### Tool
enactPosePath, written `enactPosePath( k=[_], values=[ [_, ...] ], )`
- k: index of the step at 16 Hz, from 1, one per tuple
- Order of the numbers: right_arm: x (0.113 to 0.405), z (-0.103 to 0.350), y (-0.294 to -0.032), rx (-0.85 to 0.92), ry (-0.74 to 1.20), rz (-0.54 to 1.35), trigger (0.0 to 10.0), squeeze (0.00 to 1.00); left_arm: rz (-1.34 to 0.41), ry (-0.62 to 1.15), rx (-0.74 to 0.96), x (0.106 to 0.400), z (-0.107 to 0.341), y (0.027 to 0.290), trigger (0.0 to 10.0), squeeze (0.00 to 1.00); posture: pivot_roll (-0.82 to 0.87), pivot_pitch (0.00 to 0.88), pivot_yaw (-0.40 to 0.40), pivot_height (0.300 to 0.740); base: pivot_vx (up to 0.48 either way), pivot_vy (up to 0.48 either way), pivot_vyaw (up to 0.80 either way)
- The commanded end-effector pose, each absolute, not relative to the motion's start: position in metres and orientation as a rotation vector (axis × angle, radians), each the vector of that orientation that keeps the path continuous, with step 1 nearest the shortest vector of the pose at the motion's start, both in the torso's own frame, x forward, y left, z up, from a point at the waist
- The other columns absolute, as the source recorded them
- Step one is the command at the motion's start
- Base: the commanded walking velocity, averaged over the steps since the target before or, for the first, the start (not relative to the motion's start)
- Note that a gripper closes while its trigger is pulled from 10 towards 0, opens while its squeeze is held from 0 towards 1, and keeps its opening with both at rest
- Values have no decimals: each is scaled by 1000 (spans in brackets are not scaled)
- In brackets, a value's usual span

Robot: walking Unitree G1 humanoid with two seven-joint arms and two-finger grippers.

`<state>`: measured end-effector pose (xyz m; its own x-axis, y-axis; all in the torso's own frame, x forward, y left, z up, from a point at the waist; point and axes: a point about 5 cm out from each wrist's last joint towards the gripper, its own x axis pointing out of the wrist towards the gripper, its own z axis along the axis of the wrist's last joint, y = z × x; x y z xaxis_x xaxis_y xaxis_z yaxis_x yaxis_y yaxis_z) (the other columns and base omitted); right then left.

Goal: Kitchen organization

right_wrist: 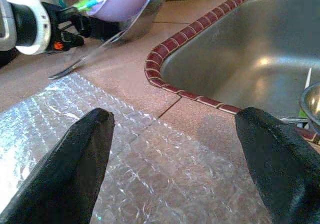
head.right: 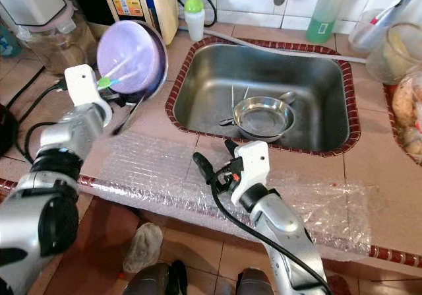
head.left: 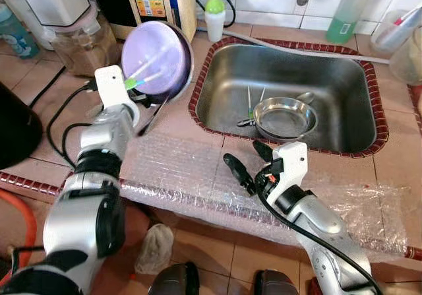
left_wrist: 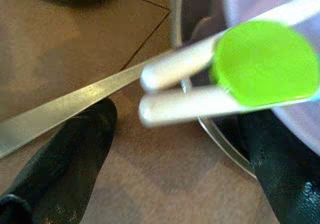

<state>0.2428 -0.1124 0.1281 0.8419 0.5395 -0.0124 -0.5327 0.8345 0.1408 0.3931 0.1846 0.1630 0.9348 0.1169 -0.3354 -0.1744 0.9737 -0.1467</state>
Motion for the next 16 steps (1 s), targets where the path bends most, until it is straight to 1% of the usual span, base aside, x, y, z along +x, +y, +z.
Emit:
enactPosePath(
  k=[1, 5, 12, 16],
  values=[
    [243, 128, -109, 139, 52, 587, 10000, 0, 158, 396, -165, 387, 151, 189, 10000, 0, -78, 117, 121, 740, 0, 0, 0],
    [246, 126, -108, 138, 47, 589, 10000, 0, 137, 388, -130, 377, 160, 187, 10000, 0, -61, 109, 125, 740, 0, 0, 0],
    [255, 125, -103, 137, 27, 586, 10000, 0, 147, 361, -64, 357, 174, 194, 10000, 0, -27, 84, 132, 740, 0, 0, 0],
    [261, 126, -101, 136, 16, 587, 10000, 0, 137, 324, -45, 349, 189, 191, 10000, 0, -11, 72, 128, 740, 0, 0, 0]
  ],
)
